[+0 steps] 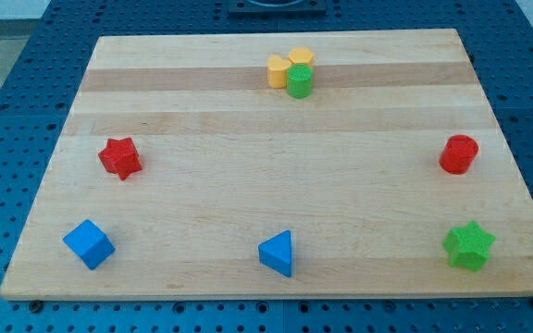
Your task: Move the green star diagonally to the red circle
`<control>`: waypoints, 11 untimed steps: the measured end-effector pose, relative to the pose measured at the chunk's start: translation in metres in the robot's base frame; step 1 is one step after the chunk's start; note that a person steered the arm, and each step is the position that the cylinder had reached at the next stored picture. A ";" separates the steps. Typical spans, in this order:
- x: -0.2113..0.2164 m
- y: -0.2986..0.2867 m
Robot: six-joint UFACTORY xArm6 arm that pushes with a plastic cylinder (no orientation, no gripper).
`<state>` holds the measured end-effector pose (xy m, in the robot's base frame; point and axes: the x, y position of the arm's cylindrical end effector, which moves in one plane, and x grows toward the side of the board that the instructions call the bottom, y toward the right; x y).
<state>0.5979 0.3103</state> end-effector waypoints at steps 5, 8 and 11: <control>0.003 -0.117; 0.015 -0.179; -0.100 -0.212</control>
